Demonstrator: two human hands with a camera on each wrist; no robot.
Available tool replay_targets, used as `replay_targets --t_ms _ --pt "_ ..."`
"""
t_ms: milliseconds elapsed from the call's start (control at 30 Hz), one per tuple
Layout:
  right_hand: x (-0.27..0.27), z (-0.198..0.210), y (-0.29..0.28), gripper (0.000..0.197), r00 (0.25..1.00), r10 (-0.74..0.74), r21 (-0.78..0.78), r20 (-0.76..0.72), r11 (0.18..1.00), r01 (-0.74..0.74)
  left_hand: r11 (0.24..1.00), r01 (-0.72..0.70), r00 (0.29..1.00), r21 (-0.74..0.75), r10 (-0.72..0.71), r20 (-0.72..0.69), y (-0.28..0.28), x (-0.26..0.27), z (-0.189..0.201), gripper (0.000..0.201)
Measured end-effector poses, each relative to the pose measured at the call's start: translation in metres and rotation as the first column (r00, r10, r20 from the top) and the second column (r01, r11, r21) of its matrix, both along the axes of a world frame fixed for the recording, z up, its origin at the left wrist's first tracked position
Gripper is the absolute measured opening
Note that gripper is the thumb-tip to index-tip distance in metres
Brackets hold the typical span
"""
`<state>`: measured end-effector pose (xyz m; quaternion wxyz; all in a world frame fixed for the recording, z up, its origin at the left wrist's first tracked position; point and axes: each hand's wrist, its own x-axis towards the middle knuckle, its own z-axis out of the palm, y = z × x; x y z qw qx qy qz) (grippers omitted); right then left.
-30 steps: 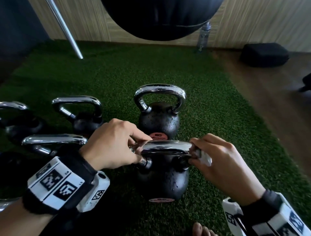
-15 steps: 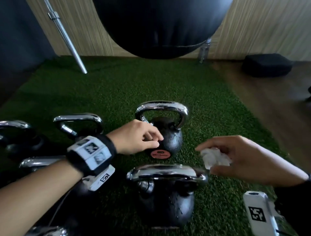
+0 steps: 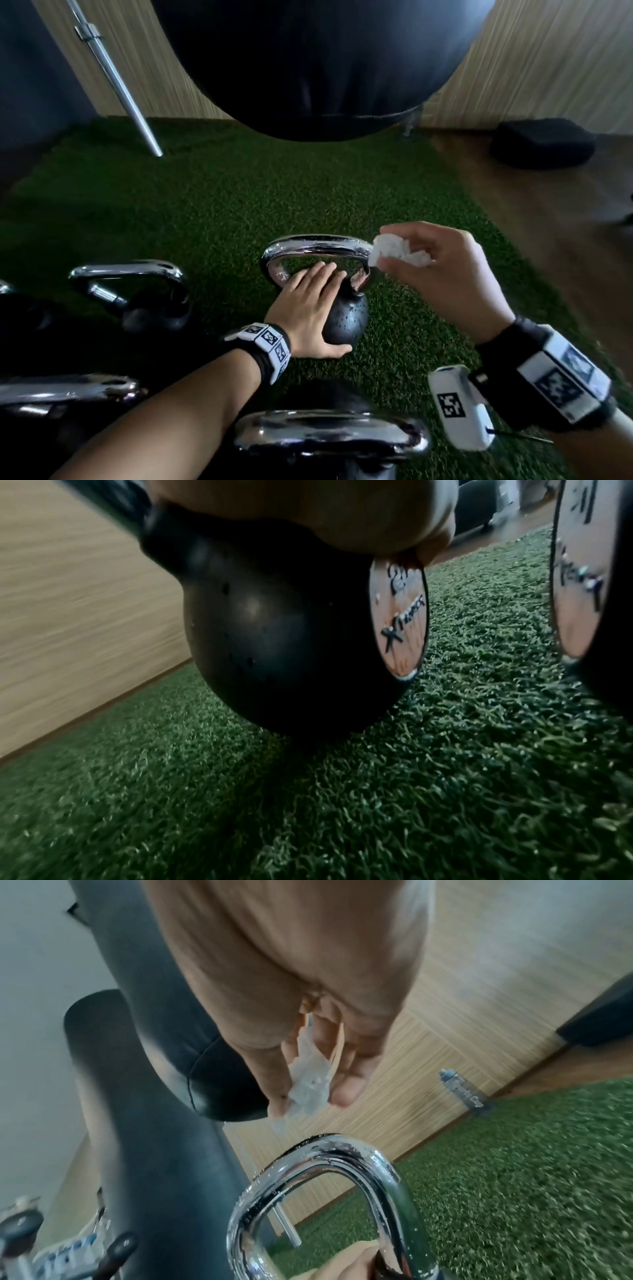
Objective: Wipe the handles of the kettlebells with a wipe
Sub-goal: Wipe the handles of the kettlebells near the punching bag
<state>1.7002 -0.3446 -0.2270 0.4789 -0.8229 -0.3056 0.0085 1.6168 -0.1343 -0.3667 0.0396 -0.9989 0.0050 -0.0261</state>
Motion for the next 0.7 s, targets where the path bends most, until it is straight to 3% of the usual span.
replay_targets --t_ms 67,200,367,500,567,700 --pt "0.003 0.003 0.011 0.04 0.995 -0.019 -0.014 0.097 1.0 0.021 1.0 0.013 1.0 -0.028 -0.012 0.028 0.002 0.0 -0.005 0.13" --pt "0.008 0.009 0.036 0.026 0.967 0.07 -0.103 0.243 0.994 -0.046 0.998 0.024 0.999 -0.058 -0.022 0.04 0.004 0.001 -0.006 0.129" --pt "0.007 0.019 0.071 0.021 0.929 0.225 -0.23 0.295 0.96 -0.159 0.994 0.048 0.997 -0.101 -0.041 0.07 0.005 0.0 -0.006 0.125" --pt "0.001 0.025 0.093 0.018 0.893 0.365 -0.451 0.265 0.865 -0.22 0.993 0.061 0.993 -0.1 -0.05 0.11 0.005 -0.001 -0.006 0.119" --pt "-0.003 0.024 0.094 0.019 0.89 0.367 -0.529 0.271 0.829 -0.181 0.993 0.061 0.992 -0.106 -0.049 0.113 0.005 0.0 -0.008 0.119" --pt "-0.001 0.025 0.071 0.024 0.941 0.227 -0.515 0.25 0.855 -0.069 0.993 0.057 0.995 -0.099 -0.048 0.088 0.006 0.0 -0.011 0.122"
